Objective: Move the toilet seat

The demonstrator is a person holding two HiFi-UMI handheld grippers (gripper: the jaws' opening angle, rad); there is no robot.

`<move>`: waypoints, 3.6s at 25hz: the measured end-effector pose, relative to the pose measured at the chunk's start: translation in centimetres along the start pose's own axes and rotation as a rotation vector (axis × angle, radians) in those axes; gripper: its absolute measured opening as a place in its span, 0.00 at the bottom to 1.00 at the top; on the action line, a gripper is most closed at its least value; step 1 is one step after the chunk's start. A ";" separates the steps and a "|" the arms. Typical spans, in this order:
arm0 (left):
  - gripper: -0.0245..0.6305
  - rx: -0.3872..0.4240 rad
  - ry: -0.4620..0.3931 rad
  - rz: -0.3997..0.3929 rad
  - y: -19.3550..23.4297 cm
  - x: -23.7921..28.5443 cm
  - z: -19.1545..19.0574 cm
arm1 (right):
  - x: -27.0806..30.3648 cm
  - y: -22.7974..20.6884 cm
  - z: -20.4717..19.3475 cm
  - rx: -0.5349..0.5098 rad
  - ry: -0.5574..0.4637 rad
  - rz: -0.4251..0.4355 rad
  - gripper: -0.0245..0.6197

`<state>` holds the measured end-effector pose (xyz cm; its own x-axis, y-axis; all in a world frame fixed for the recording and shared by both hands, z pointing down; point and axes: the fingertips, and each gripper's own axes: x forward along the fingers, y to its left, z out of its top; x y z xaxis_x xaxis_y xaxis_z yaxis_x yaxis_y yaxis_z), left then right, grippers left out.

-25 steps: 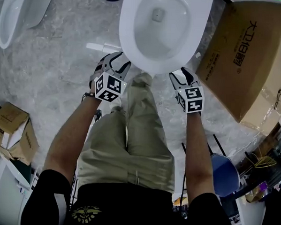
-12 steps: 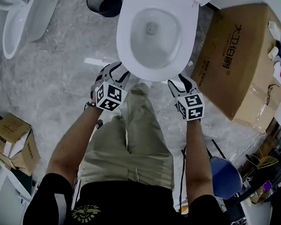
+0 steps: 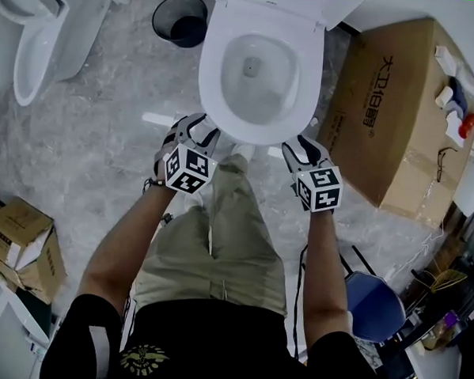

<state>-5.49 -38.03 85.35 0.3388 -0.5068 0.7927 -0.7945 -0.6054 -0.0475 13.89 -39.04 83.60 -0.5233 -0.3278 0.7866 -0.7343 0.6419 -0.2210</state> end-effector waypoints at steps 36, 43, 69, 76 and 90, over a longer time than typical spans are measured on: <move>0.33 -0.105 -0.002 0.138 10.7 -5.9 19.5 | -8.7 -5.7 22.8 -0.215 -0.086 0.074 0.36; 0.33 -0.151 -0.025 0.166 12.5 -6.0 21.8 | -9.0 -6.6 25.1 -0.077 -0.163 0.094 0.32; 0.33 -0.067 -0.110 0.099 21.1 -3.8 32.0 | -8.1 -12.6 38.1 -0.074 -0.245 -0.058 0.20; 0.33 -0.032 -0.103 0.069 23.6 -2.3 34.5 | -7.0 -15.1 41.5 -0.041 -0.266 -0.101 0.20; 0.33 0.007 -0.102 0.046 28.8 1.6 38.9 | -3.5 -20.0 47.6 -0.023 -0.241 -0.200 0.18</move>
<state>-8.23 -80.13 61.63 0.3518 -0.5936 0.7238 -0.8071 -0.5840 -0.0866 9.85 -83.75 57.82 -0.4588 -0.6026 0.6530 -0.8246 0.5624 -0.0604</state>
